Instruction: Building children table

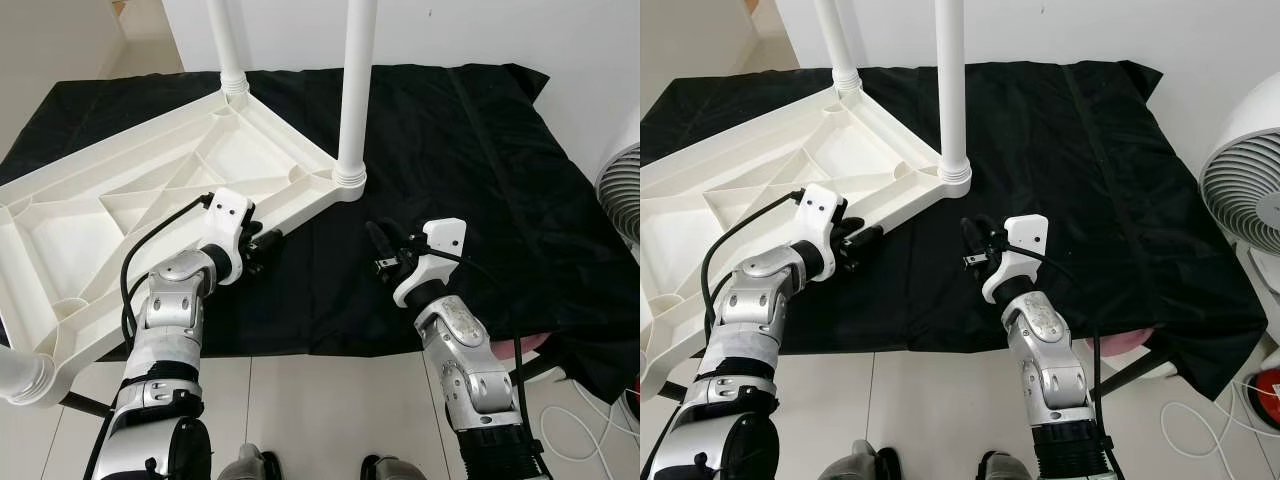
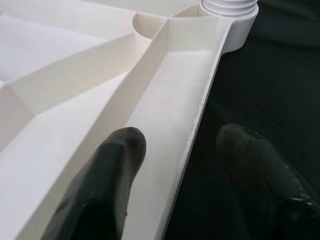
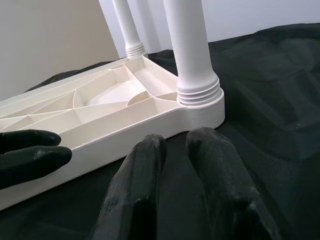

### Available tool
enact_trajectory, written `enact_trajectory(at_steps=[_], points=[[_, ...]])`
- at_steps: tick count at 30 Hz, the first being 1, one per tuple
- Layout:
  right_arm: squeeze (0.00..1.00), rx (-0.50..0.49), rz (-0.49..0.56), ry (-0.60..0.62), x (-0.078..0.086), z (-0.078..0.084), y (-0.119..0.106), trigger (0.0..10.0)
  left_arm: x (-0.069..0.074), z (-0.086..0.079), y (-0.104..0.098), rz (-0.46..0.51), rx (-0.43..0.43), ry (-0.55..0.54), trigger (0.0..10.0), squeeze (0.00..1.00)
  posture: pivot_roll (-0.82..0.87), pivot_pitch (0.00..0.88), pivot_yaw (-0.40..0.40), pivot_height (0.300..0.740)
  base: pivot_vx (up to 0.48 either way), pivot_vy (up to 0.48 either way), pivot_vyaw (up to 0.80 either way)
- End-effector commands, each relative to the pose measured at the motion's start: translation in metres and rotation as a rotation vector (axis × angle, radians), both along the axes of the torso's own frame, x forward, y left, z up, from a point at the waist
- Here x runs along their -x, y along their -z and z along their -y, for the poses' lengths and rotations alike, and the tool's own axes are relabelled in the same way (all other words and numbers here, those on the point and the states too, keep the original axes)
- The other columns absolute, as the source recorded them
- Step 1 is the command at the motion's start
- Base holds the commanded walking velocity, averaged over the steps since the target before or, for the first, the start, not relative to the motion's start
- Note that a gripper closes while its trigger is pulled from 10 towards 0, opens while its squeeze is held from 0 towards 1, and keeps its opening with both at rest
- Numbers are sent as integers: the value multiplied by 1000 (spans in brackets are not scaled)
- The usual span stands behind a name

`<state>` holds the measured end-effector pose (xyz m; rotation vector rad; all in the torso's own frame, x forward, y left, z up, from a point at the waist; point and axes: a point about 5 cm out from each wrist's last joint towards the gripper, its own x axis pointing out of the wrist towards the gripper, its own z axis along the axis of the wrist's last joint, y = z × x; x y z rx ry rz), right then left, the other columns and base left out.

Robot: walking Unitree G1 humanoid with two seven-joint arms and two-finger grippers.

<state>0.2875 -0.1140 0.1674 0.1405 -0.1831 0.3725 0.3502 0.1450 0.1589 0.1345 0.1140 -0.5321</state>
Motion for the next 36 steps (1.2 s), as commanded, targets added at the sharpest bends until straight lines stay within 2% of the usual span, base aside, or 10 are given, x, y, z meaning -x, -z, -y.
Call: enact_trajectory(at_steps=[1, 4, 8, 13, 17, 21, 26, 29, 32, 36], points=[[0, -6, 2, -1, -1, -2, 0, 10000, -4, -21, -3, 77, -21, -385, 10000, 0, -82, 117, 88, 740, 0, 0, 0], [0, -5, 3, 0, -2, -2, 0, 10000, -3, -24, -13, 114, -22, -348, 10000, 0, -82, 117, 88, 740, 0, 0, 0], [0, -2, 5, -4, -3, -2, 0, 10000, 0, -42, -30, 172, -47, -340, 10000, 0, -77, 116, 84, 740, 0, 0, 0], [0, 2, 6, -7, -4, -1, 0, 10000, 7, -60, -39, 178, -93, -356, 10000, 0, -71, 115, 77, 740, 0, 0, 0], [0, 2, 7, -9, -4, -2, -1, 10000, 11, -67, -39, 173, -119, -353, 10000, 0, -65, 117, 74, 740, 0, 0, 0], [0, 2, 7, -13, -5, -2, -1, 10000, 22, -73, -35, 149, -163, -284, 10000, 0, -54, 116, 68, 740, 0, 0, 0], [0, 4, 5, -25, -7, -4, 0, 10000, 39, -78, -22, 77, -146, -172, 10000, 0, -46, 114, 60, 740, 0, 0, 0], [0, 4, 5, -25, -7, -4, 0, 10000, 39, -78, -22, 77, -146, -172, 10000, 0, -46, 114, 60, 740, 0, 0, 0], [0, 7, 3, -30, -7, -4, 1, 10000, 50, -80, -13, 41, -148, -115, 10000, 0, -44, 116, 57, 740, 0, 0, 0], [0, 9, 0, -34, -7, -4, 2, 10000, 53, -81, -8, 23, -165, -99, 10000, 0, -42, 119, 53, 740, 0, 0, 0]])
